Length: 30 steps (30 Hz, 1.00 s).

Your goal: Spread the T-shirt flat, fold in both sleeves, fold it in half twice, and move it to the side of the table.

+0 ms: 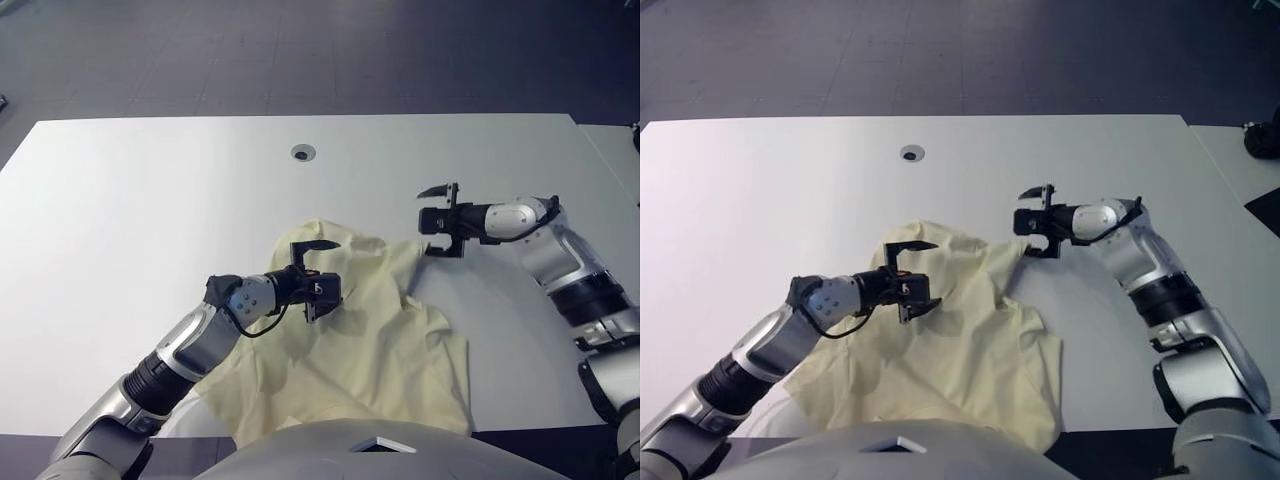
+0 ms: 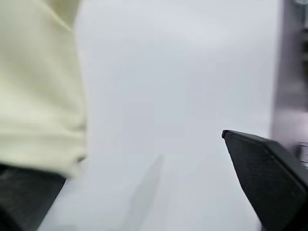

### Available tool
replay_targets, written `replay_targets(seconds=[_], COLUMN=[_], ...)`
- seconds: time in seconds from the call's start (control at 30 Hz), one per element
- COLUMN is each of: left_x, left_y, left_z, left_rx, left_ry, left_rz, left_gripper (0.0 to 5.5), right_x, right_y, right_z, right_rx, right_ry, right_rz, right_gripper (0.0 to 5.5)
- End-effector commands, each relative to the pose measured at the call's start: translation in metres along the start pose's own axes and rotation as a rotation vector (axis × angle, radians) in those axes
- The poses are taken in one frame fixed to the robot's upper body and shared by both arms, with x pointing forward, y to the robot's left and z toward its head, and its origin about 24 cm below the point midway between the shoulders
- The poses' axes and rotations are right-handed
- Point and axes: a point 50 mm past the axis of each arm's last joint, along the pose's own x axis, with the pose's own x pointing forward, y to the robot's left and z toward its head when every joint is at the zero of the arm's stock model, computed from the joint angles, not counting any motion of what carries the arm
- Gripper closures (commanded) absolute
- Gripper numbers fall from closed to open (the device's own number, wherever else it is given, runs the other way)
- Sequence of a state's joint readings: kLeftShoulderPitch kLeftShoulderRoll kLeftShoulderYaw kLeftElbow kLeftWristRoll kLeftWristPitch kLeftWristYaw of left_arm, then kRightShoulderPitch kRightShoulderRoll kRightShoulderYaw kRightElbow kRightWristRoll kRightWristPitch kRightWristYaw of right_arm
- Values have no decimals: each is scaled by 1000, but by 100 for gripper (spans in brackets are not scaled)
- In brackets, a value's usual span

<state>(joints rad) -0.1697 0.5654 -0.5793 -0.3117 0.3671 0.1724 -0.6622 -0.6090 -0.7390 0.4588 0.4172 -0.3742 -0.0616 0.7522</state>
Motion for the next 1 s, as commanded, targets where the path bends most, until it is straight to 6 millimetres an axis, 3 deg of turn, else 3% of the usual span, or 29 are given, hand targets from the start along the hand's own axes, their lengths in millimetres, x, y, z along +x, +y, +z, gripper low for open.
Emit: replay_targets(seconds=[0.03, 0.13, 0.23, 0.37, 0.47, 0.6, 0.73, 0.9, 1.0], left_x=[3, 4, 4, 4, 1, -8, -18, -16, -15], left_y=[-19, -20, -16, 4, 27, 54, 87, 133, 151], left_z=[-21, -21, -19, -16, -14, 2, 12, -7, -22], left_rx=[-54, -62, -93, -133, -219, -385, -413, -355, -375], left_ry=[103, 99, 86, 64, 29, -91, -149, -75, -37], left_rz=[-64, -70, -56, 6, 63, 78, 125, 241, 288], left_gripper=[10, 10, 10, 10, 10, 10, 10, 10, 10], right_x=[20, 21, 19, 6, -11, -31, -43, -54, -50], right_y=[-16, -23, -20, -13, -22, -55, -77, -74, -81], right_z=[-3, -4, -12, -21, -26, -10, 16, 25, 27], right_rx=[-56, -103, -154, -168, -170, -184, -132, -71, -20], right_ry=[31, 19, 45, 64, 103, 98, 6, -57, -73], right_rz=[-221, -300, -258, -72, 15, -51, -105, -20, -67], right_gripper=[11, 11, 11, 11, 11, 11, 11, 11, 11])
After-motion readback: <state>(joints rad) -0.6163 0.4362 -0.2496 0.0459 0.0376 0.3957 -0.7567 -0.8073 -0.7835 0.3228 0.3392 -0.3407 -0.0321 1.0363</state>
